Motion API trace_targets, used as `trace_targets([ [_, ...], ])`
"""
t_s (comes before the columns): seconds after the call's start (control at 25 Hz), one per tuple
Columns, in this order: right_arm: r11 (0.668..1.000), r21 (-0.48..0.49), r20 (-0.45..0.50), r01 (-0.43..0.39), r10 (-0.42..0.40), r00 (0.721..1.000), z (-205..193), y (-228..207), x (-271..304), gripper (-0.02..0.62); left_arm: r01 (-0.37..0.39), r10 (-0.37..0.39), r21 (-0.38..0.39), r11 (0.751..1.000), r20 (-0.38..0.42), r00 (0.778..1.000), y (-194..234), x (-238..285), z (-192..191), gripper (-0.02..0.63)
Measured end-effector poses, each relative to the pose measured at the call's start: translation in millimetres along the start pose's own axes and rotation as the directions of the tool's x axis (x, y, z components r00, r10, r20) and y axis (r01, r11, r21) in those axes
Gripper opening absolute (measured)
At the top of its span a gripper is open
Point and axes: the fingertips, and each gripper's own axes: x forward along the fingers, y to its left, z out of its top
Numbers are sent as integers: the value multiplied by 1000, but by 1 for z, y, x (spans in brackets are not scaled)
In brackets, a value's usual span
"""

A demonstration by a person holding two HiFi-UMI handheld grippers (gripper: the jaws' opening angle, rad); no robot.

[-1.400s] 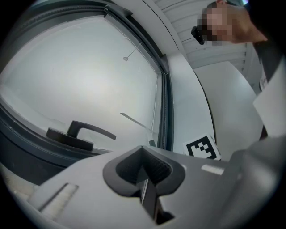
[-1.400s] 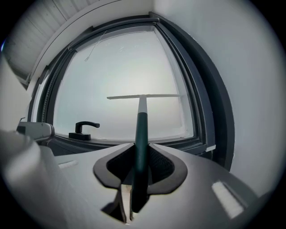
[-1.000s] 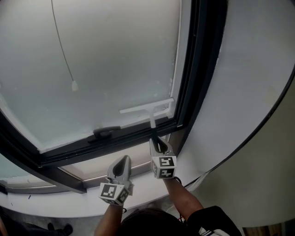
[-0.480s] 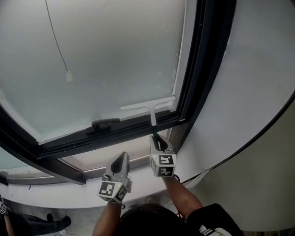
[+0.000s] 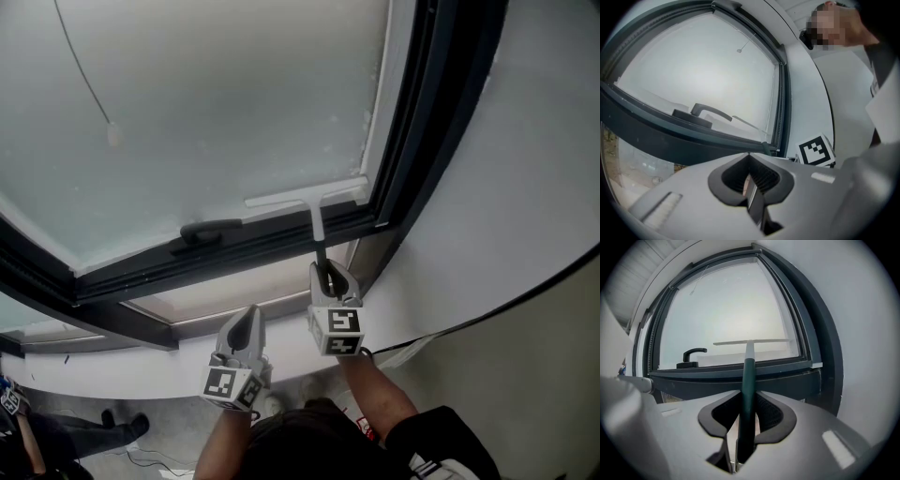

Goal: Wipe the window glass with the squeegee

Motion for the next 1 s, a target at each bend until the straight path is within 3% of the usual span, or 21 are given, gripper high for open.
trace_targets([
  [0.2,1000,-7,57,9,-9,998,10,-1,-11,95,-2,2,10,1000,0,1000,7,-13,-9,-2],
  [0.36,999,-11,116,41,-39,992,25,4,-35,95,-11,13,-39,999,32,999,17,-32,9,-2],
  [0.56,995,-53,178,86,-75,981,42,21,-78,95,57,-56,-8,998,94,994,21,-70,36,-2],
  [0.76,995,-74,257,69,-47,965,62,61,-124,95,121,-128,79,990,95,987,25,-104,51,-2],
  [1.0,997,-63,260,48,-30,965,40,91,-165,95,153,-155,37,988,54,987,26,-134,31,-2],
])
